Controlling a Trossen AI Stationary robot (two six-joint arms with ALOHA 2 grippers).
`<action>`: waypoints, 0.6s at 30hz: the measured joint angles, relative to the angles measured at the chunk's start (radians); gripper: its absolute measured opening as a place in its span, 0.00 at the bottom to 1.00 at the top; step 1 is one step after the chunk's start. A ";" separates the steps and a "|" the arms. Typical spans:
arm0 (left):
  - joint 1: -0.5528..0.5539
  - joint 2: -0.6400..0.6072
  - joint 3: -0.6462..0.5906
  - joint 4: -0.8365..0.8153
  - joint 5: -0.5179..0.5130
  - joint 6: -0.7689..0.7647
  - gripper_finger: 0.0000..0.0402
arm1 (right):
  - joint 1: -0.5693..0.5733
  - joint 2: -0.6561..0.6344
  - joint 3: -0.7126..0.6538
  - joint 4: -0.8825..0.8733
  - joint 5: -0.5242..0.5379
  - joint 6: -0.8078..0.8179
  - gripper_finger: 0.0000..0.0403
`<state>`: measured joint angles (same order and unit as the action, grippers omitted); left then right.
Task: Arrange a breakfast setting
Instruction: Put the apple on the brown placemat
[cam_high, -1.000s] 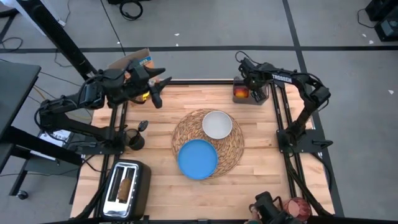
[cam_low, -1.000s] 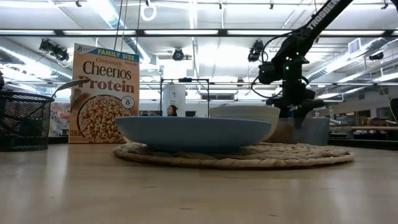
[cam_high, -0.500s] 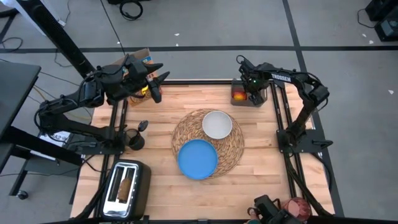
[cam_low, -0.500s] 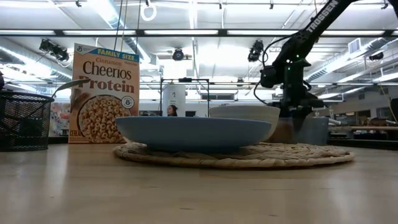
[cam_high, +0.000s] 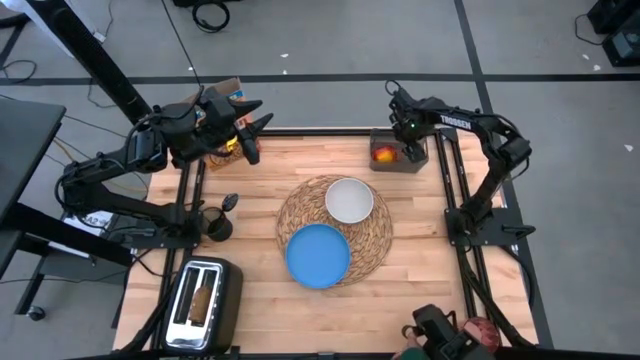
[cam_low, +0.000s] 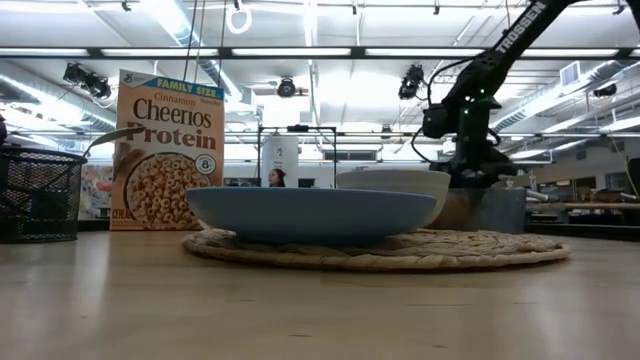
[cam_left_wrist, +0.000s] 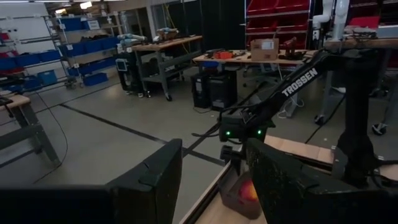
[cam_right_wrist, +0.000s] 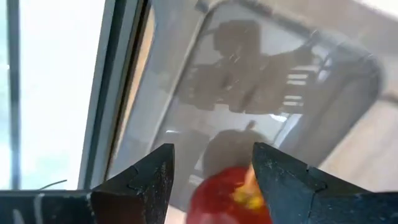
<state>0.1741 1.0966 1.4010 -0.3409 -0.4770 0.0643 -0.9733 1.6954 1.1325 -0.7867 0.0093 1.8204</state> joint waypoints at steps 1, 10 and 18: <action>0.000 0.000 0.000 0.000 0.000 0.000 0.46 | 0.000 -0.007 0.005 -0.021 0.000 -0.013 0.54; 0.000 0.000 0.000 0.000 0.000 -0.003 0.46 | 0.015 0.005 -0.009 0.011 -0.041 -0.018 0.52; 0.000 0.000 0.000 -0.001 0.000 -0.030 0.46 | 0.005 0.021 -0.052 0.062 -0.082 0.000 0.48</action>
<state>0.1738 1.0966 1.4010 -0.3422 -0.4769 0.0341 -0.9683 1.7164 1.0806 -0.7248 -0.0722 1.8201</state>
